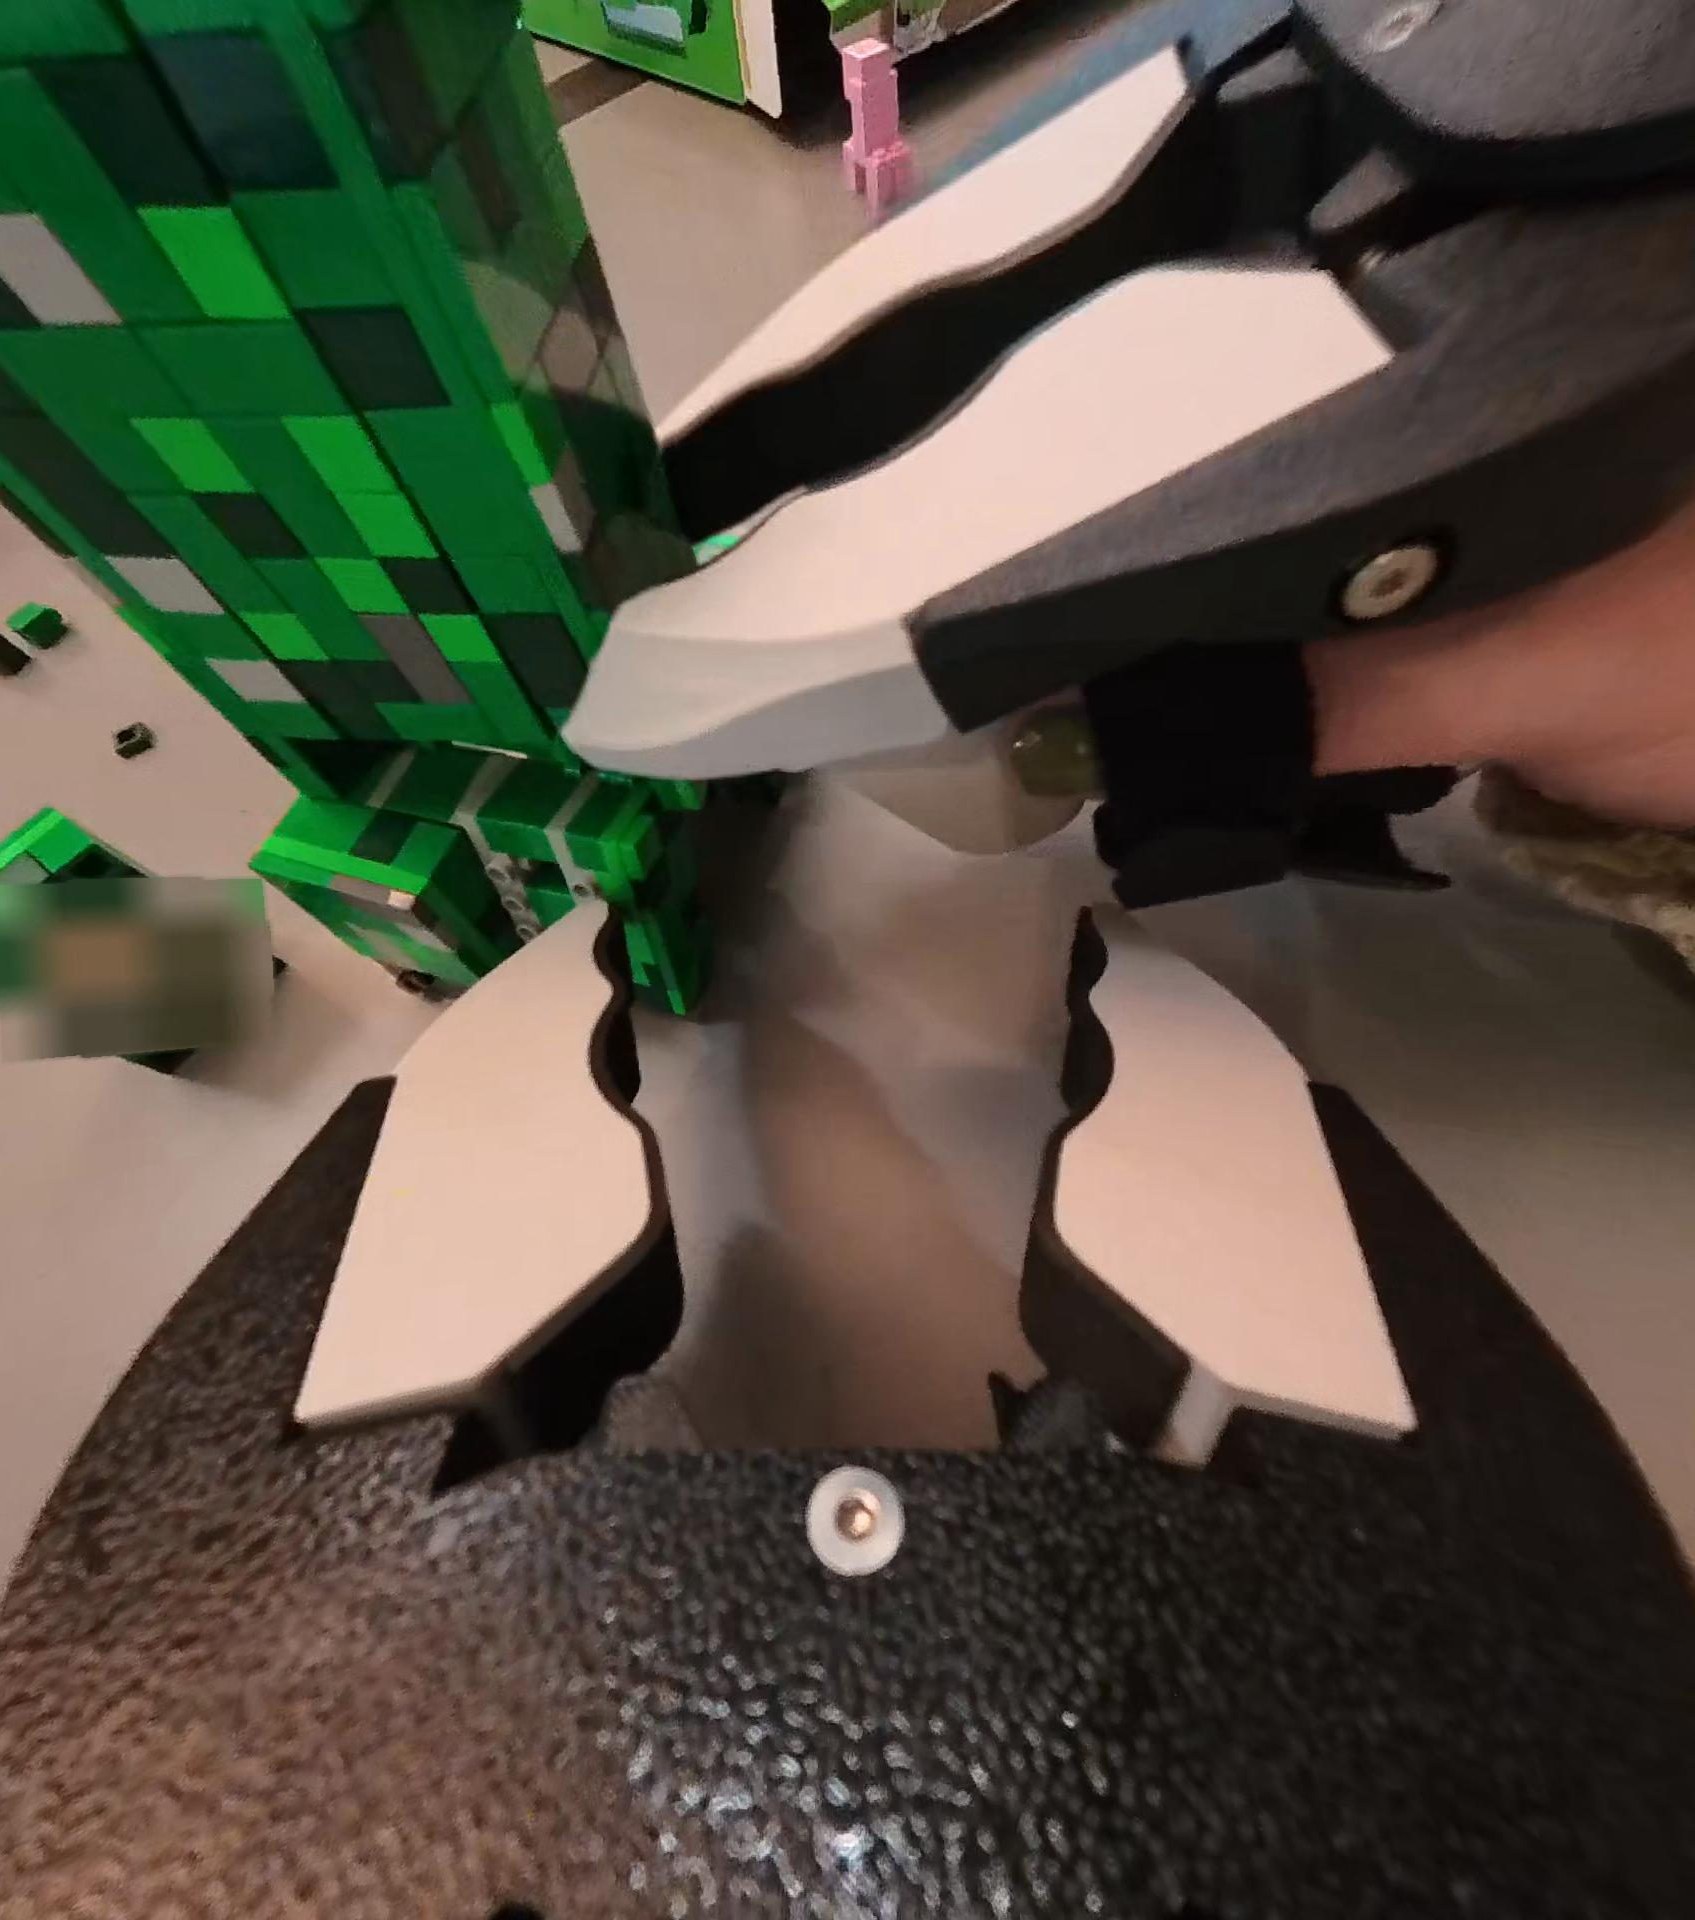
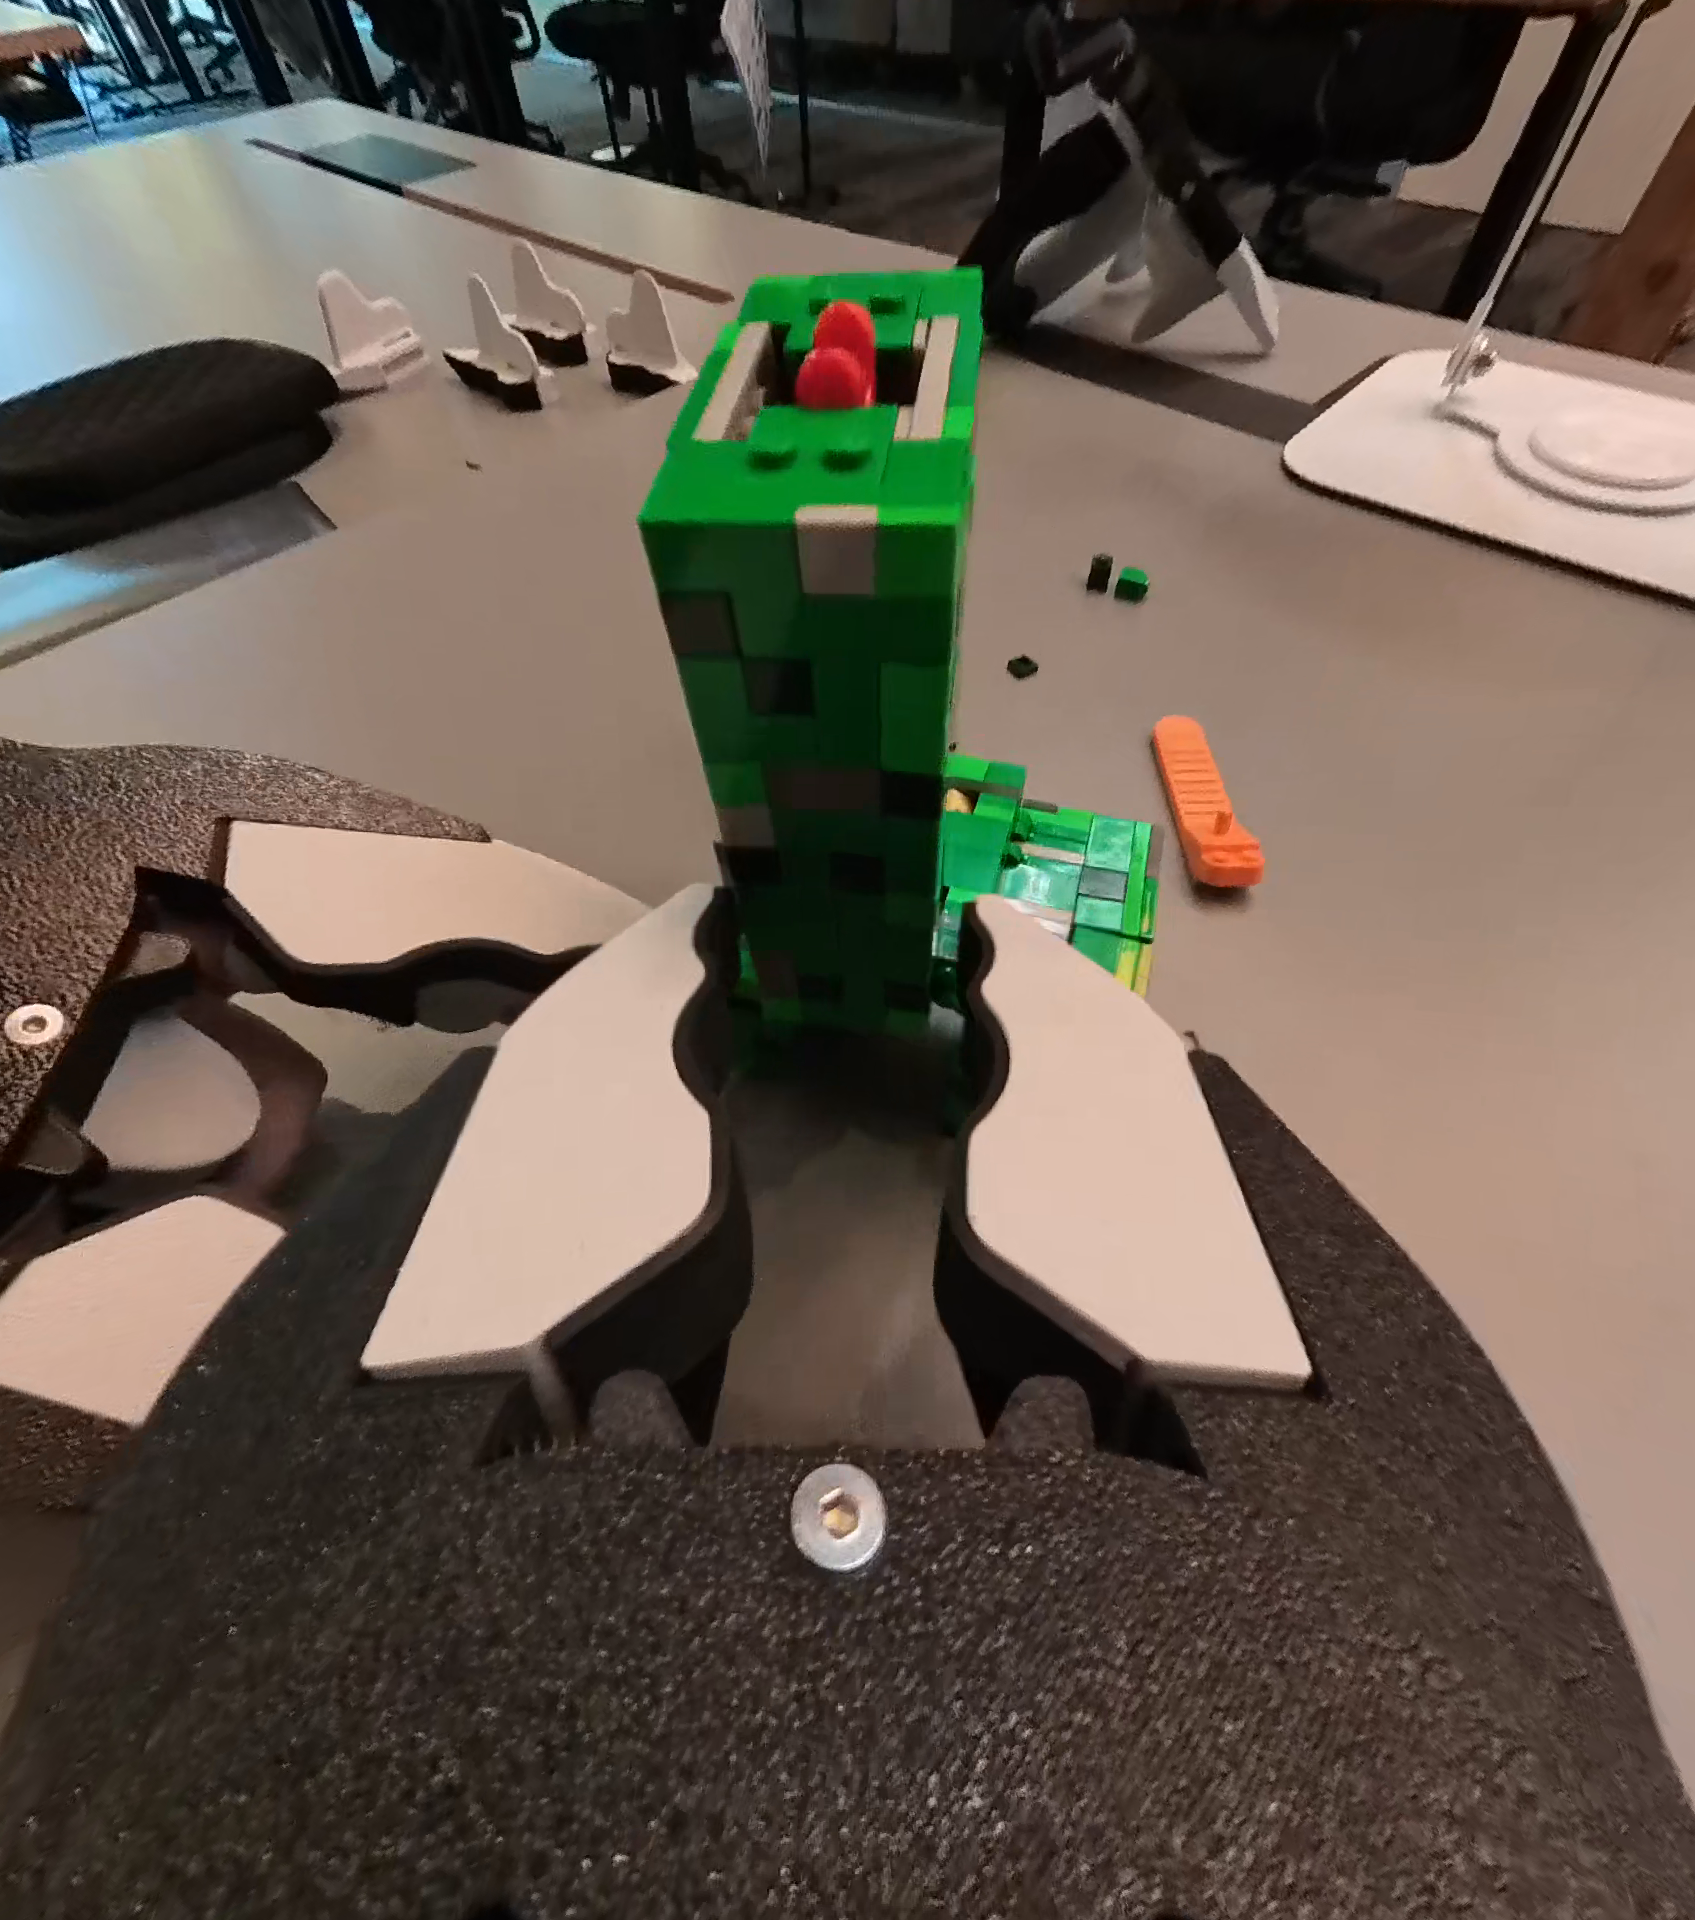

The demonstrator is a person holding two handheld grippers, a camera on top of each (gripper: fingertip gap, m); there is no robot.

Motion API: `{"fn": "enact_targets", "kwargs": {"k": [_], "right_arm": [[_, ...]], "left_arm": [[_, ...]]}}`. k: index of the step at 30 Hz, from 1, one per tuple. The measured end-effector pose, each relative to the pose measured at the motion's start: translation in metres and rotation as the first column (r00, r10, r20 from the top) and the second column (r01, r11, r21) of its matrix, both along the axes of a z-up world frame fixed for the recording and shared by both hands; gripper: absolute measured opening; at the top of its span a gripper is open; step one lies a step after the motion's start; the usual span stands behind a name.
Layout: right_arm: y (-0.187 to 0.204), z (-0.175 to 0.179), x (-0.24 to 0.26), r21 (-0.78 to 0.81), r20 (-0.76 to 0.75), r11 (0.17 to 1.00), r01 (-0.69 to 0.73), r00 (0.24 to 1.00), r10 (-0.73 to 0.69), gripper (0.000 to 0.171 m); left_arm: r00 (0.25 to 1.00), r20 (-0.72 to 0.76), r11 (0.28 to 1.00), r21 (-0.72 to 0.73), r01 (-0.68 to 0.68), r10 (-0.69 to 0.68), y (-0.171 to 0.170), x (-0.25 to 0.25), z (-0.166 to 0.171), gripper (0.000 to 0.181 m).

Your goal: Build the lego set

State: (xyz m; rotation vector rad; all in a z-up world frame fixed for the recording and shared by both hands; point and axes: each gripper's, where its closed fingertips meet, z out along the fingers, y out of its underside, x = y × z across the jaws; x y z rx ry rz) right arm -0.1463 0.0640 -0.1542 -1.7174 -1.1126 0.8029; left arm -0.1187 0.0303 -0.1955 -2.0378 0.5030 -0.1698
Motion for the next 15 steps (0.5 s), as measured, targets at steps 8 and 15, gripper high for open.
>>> {"fn": "enact_targets", "kwargs": {"k": [8,15], "right_arm": [[0.002,0.0,-0.001,-0.01,-0.005,1.0,0.024,1.0,-0.025,0.035],[0.003,0.008,0.001,-0.008,-0.056,1.0,-0.018,0.998,0.017,0.05]], "left_arm": [[1.0,0.004,1.0,-0.003,0.019,-0.019,0.003,0.009,0.0,0.083],[0.998,0.04,0.999,-0.012,0.045,-0.044,-0.002,0.013,0.001,0.083]]}}
